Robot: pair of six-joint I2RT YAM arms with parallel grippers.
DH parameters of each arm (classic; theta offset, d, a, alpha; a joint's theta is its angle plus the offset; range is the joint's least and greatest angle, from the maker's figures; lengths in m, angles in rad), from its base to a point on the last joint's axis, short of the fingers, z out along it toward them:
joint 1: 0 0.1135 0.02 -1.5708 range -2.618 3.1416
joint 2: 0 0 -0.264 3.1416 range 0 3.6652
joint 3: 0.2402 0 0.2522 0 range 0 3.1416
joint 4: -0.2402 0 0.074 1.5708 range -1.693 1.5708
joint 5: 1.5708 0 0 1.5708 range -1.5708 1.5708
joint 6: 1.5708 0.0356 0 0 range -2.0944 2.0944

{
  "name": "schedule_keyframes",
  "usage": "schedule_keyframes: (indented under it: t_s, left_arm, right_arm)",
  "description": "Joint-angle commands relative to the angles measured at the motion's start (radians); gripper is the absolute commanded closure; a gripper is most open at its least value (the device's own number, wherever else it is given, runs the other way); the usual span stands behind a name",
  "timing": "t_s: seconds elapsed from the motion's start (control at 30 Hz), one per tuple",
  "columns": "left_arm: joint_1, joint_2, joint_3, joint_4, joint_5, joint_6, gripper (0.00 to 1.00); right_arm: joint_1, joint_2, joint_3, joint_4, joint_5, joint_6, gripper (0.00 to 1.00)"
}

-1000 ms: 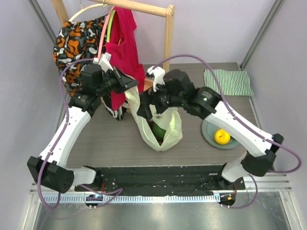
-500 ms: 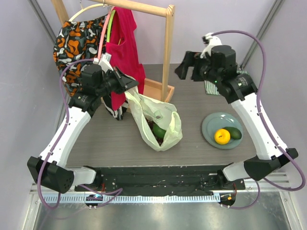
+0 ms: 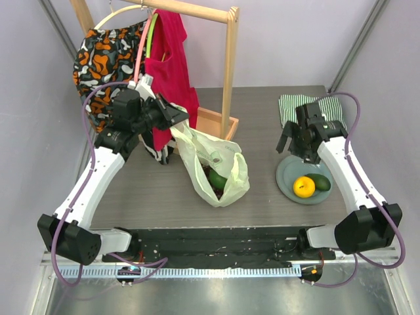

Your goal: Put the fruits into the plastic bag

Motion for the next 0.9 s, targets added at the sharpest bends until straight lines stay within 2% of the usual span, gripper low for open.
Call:
schedule_keyframes:
  t_s: [0.0,0.13,0.53,0.87]
  left_arm:
    - [0.004,-0.010,-0.013,0.013,0.012,0.022,1.00]
    - [0.004,-0.010,-0.024,0.015,0.008,0.025,1.00]
    - [0.004,-0.006,-0.031,0.021,0.016,0.022,1.00]
    - [0.004,0.004,-0.024,0.024,0.030,0.019,1.00]
  right_arm:
    - [-0.011,-0.049,-0.078,-0.095,0.066,0.092,0.00]
    - [-0.022,-0.060,-0.130,-0.136,0.197,0.129,0.00]
    - [-0.063,0.026,-0.310,-0.033,0.198,0.086,0.00]
    - [-0.077,0.062,-0.358,0.040,0.233,0.092,0.00]
